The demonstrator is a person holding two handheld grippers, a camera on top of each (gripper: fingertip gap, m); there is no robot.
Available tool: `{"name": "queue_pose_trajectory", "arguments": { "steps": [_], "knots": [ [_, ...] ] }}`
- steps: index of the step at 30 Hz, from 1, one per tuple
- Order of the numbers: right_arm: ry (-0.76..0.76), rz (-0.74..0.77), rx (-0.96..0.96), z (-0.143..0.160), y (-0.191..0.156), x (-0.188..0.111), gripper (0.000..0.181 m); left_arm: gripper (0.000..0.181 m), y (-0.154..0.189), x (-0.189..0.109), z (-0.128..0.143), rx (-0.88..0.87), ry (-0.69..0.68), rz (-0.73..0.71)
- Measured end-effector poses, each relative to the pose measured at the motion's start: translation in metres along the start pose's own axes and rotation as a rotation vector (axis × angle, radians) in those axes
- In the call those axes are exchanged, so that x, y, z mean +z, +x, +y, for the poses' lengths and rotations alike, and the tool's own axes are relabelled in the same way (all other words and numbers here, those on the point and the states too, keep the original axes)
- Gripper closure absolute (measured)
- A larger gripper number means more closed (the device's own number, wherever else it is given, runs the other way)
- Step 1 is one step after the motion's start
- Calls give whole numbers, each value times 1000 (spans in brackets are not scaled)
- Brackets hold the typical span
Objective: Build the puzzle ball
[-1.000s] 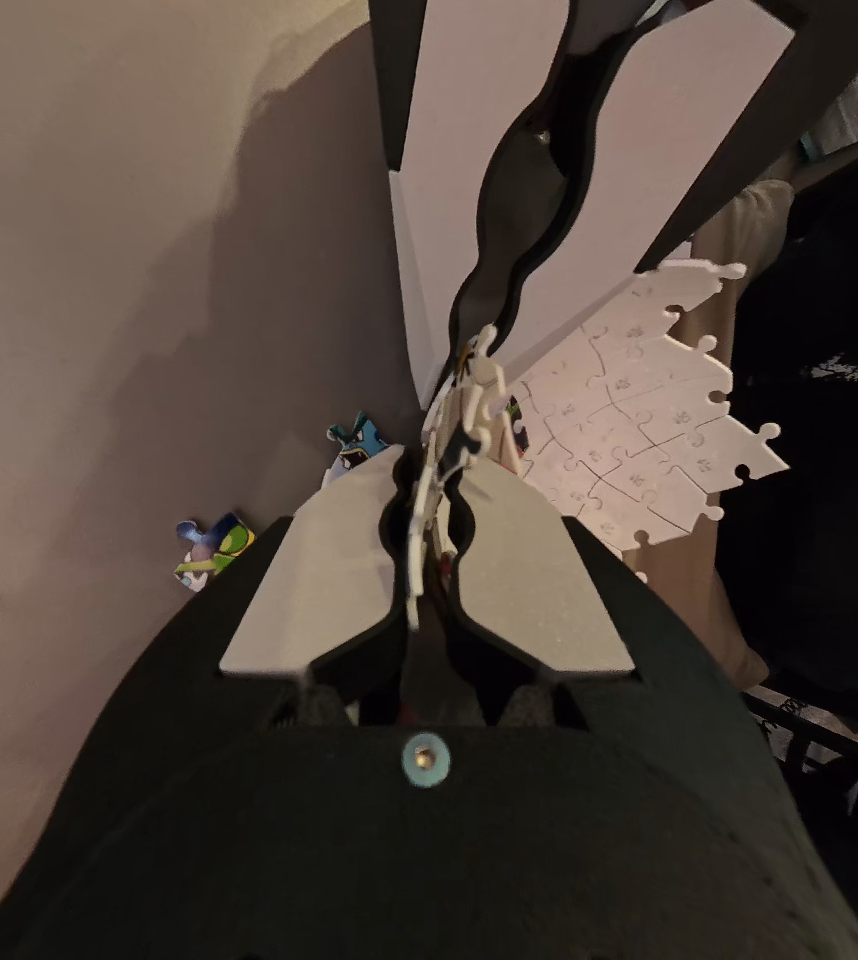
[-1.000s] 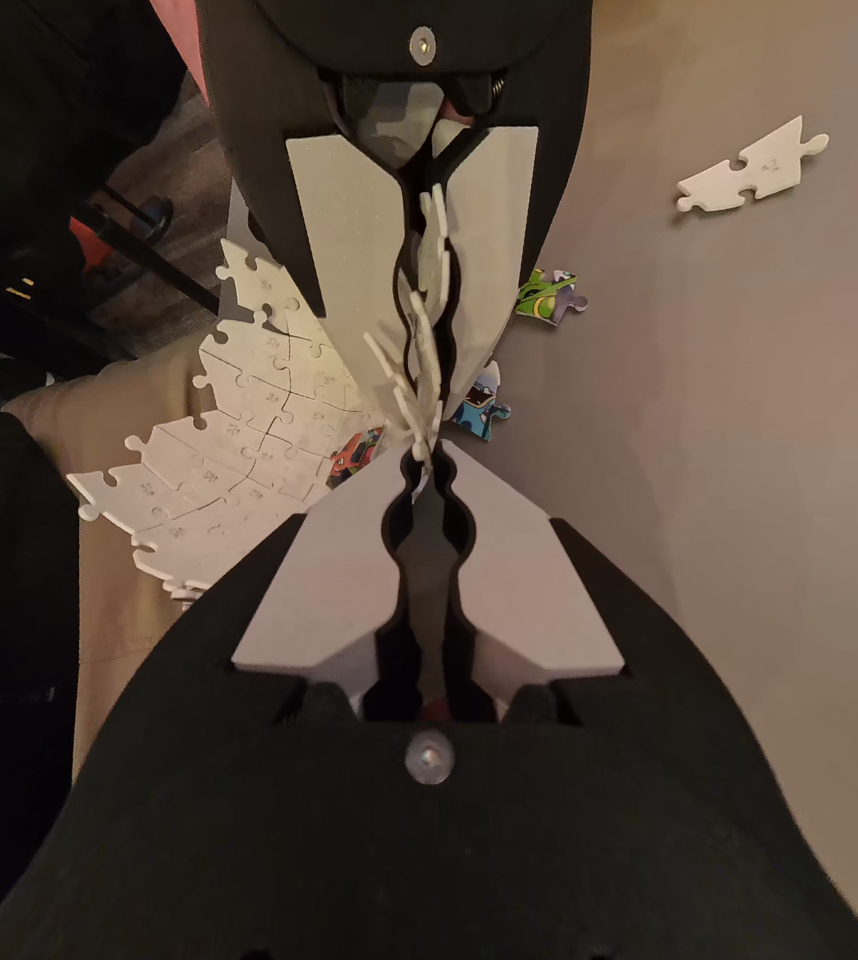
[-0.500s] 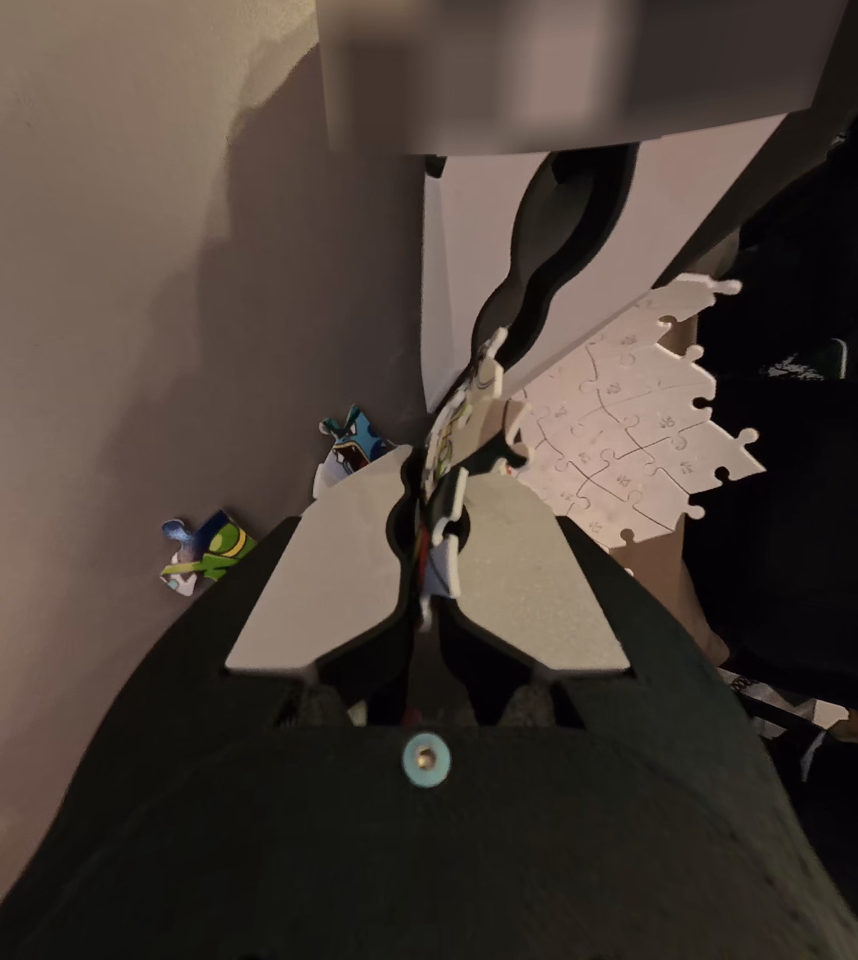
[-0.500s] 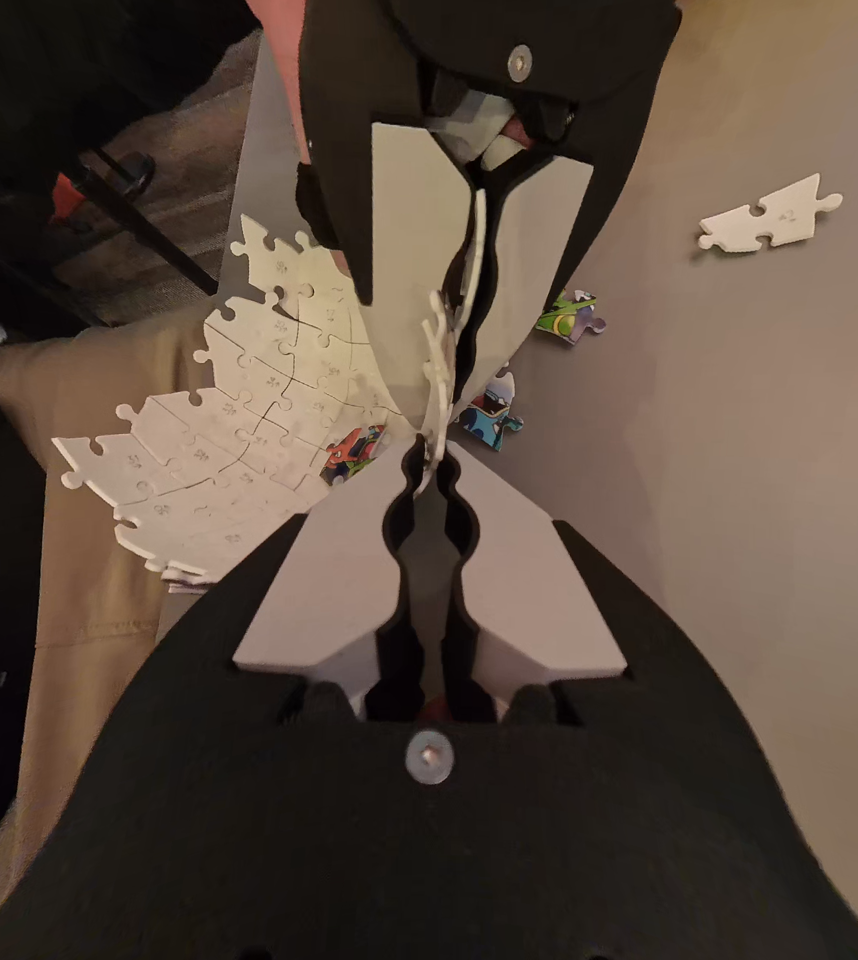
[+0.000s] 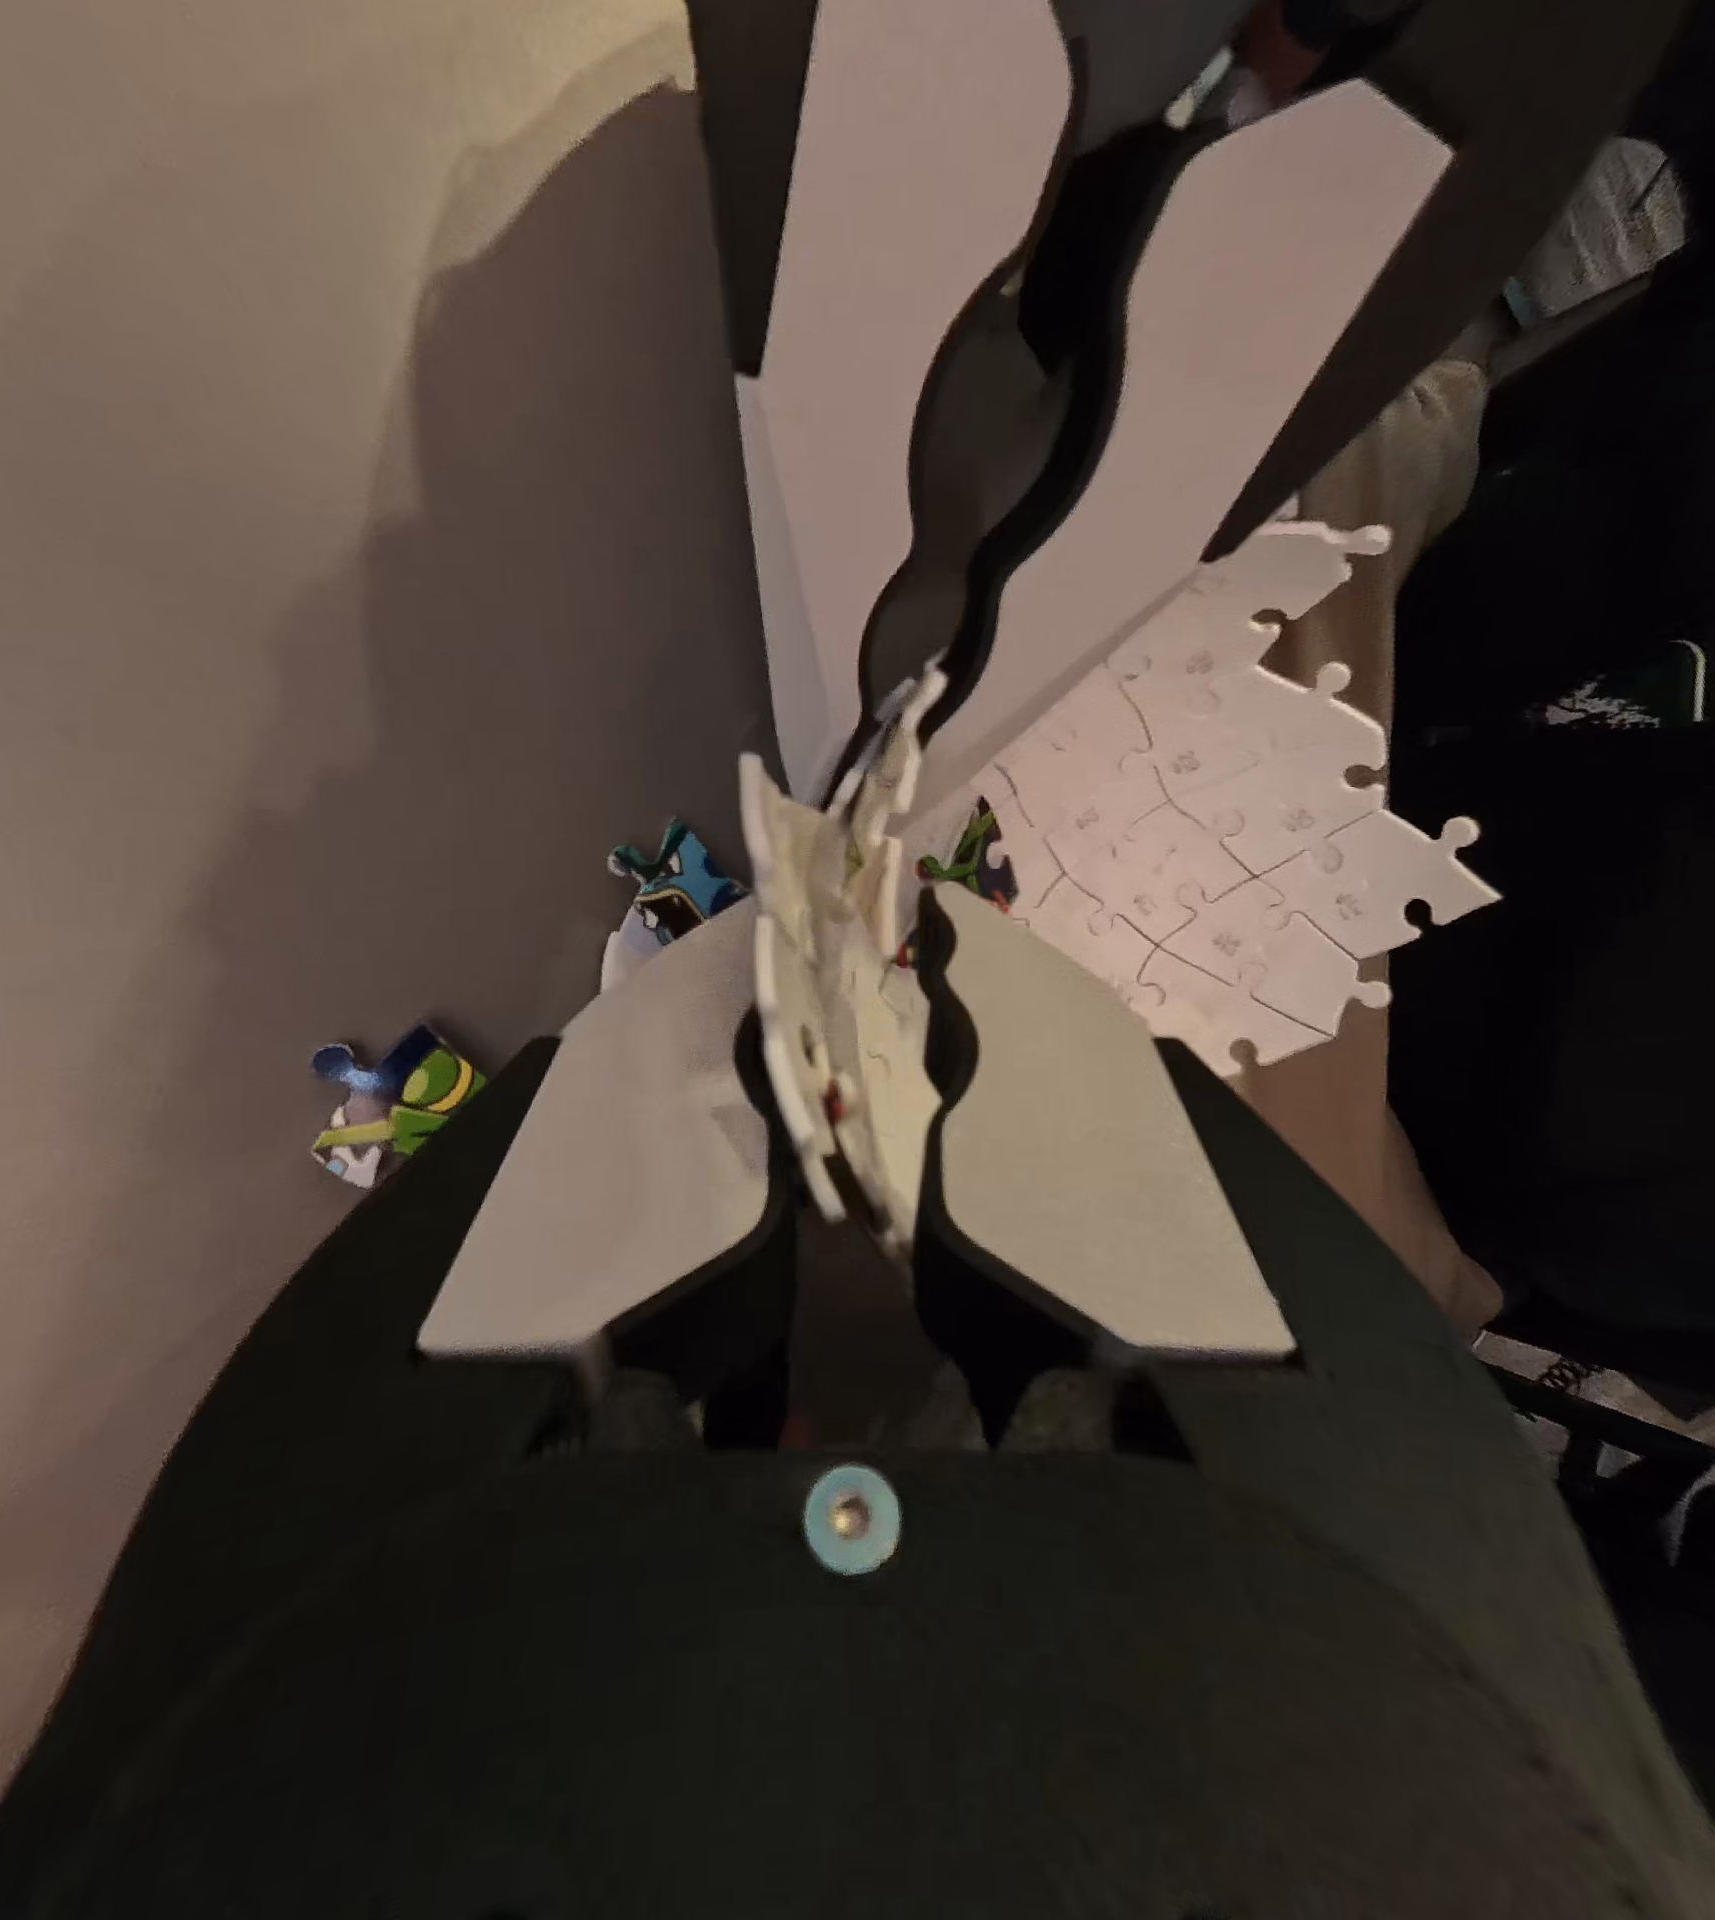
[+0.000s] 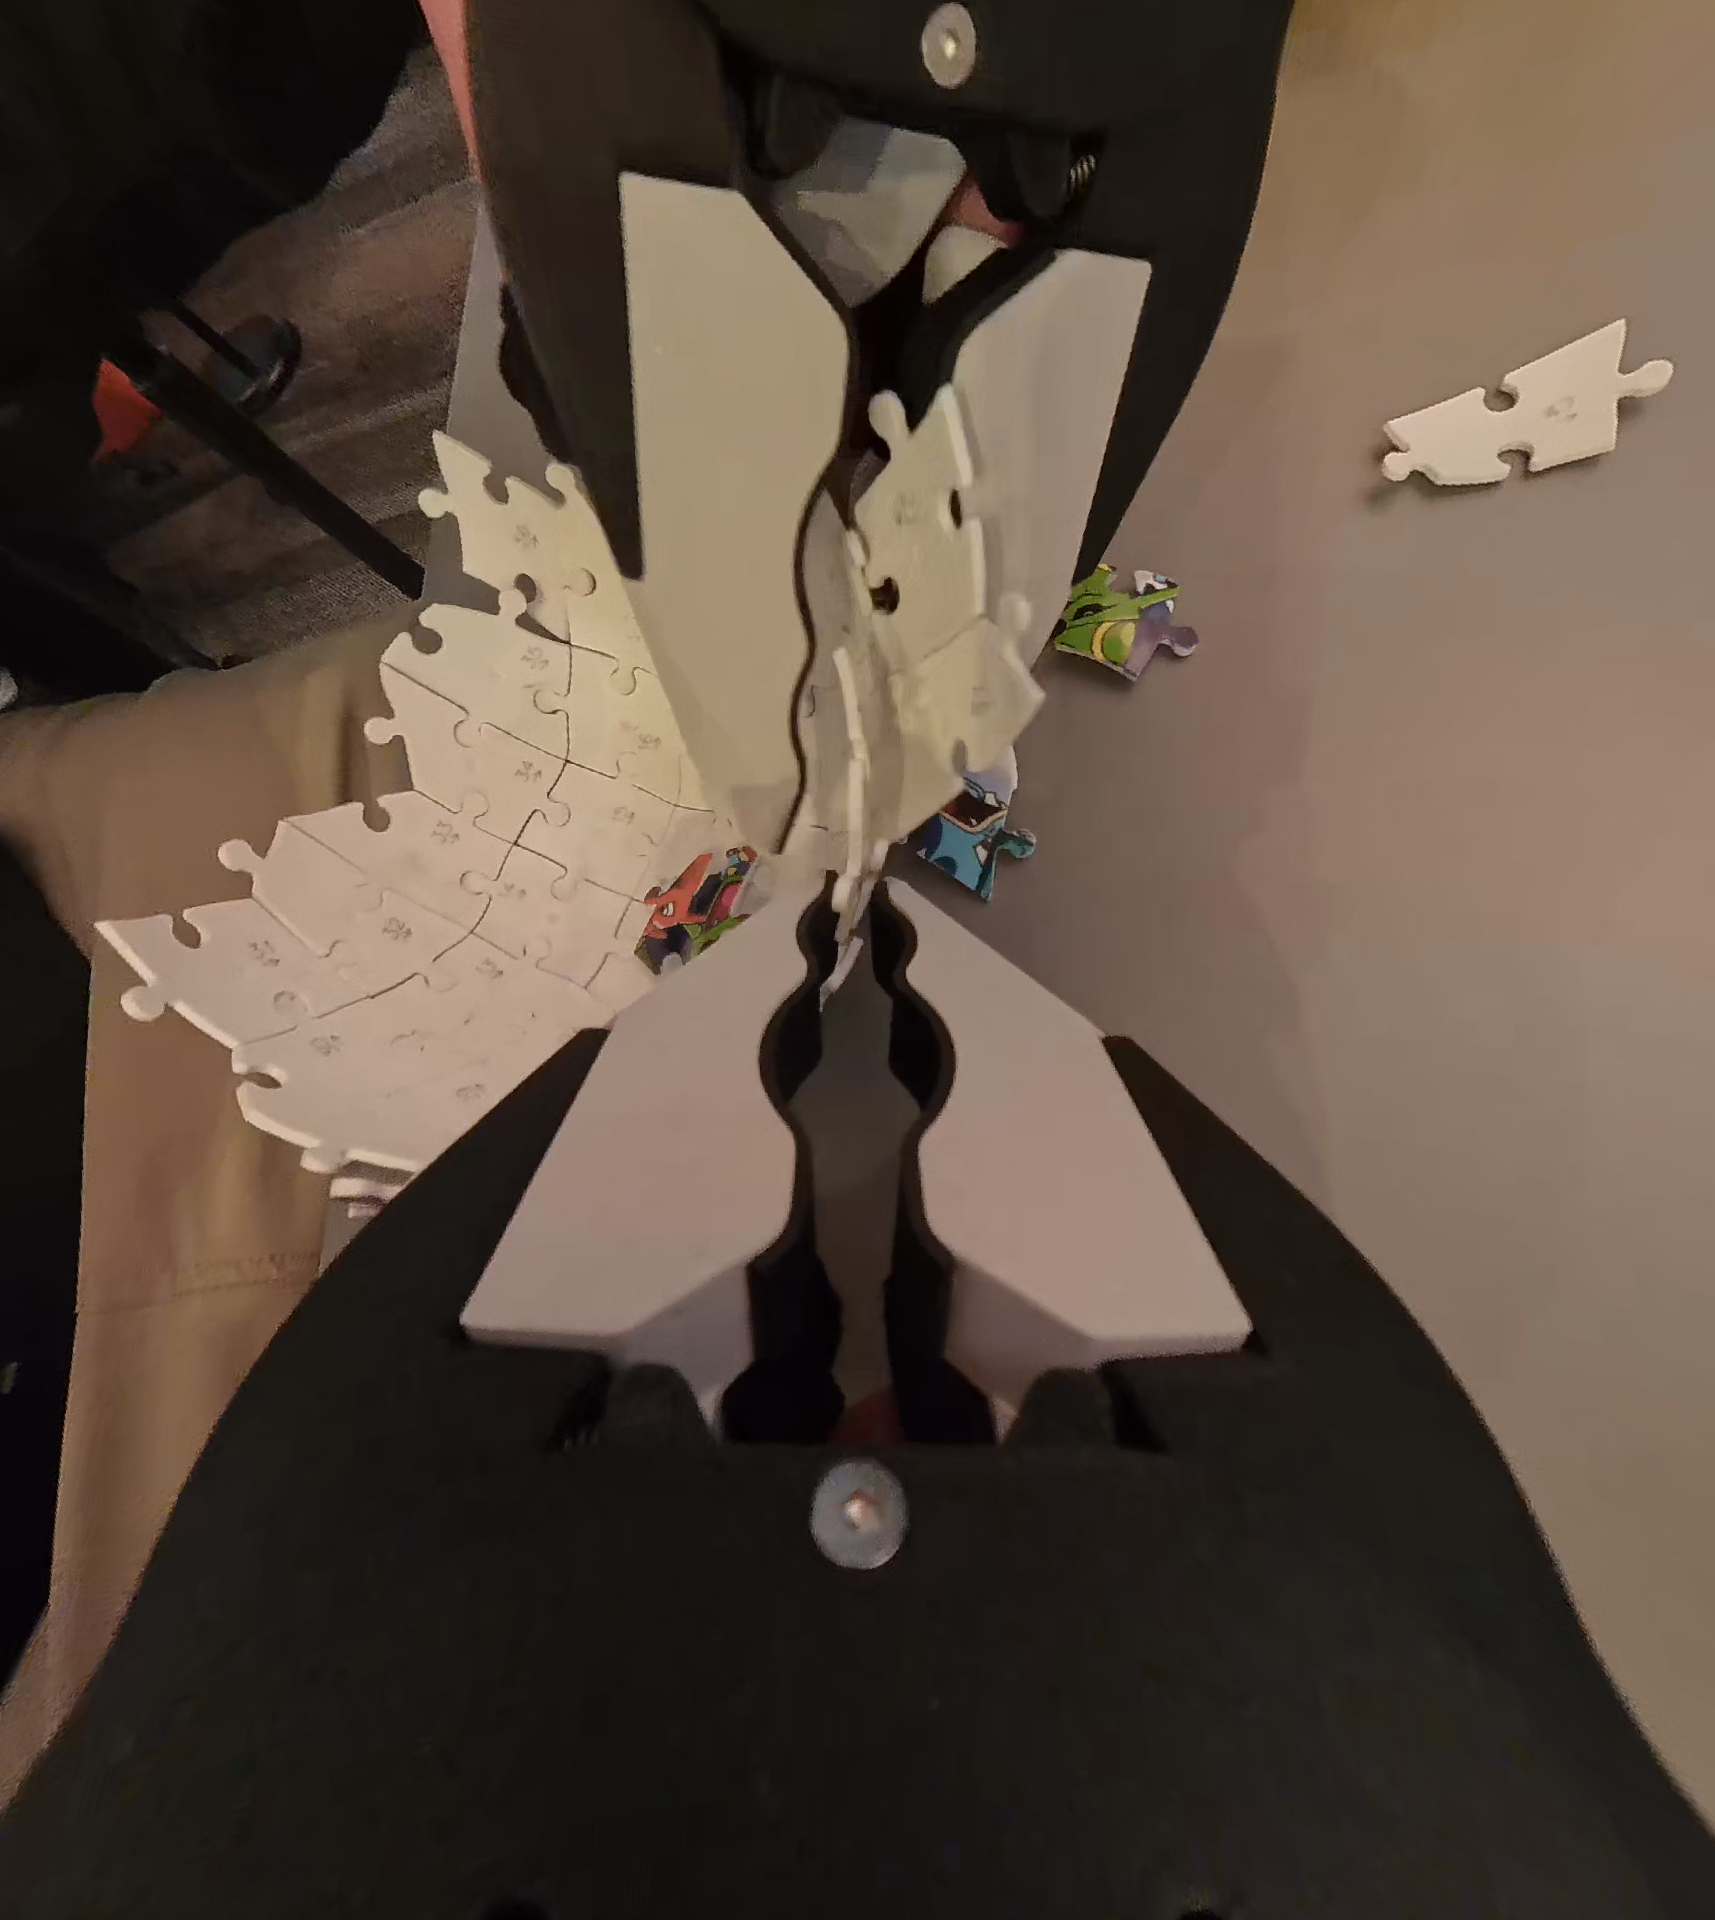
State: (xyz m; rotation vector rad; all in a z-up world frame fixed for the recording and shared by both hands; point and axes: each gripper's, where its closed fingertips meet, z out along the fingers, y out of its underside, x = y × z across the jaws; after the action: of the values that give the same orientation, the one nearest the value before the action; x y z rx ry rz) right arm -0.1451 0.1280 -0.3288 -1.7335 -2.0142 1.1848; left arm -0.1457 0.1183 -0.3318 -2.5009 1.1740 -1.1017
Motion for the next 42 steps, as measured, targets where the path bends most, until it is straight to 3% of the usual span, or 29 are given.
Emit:
{"name": "queue_pose_trajectory", "arguments": {
  "steps": [5,15,23,26,31,38,42],
  "knots": [
    [-2,1,17,0,1,-1,177,154,0,-7,3,14,3,-36],
    [-10,-2,50,2,4,-4,169,173,-4,-7,1,39,26,-70],
    [-2,-55,113,6,-3,-15,158,174,5,3,3,72,0,-42],
    [6,-42,124,8,-2,-23,157,163,7,3,3,67,1,-44],
    [69,-20,164,6,2,-44,151,144,12,-14,3,77,45,-73],
    [261,71,230,-4,16,-93,153,143,20,-56,0,80,202,-158],
    [325,175,260,8,20,-121,153,138,29,-70,2,92,247,-256]
  ]
}}
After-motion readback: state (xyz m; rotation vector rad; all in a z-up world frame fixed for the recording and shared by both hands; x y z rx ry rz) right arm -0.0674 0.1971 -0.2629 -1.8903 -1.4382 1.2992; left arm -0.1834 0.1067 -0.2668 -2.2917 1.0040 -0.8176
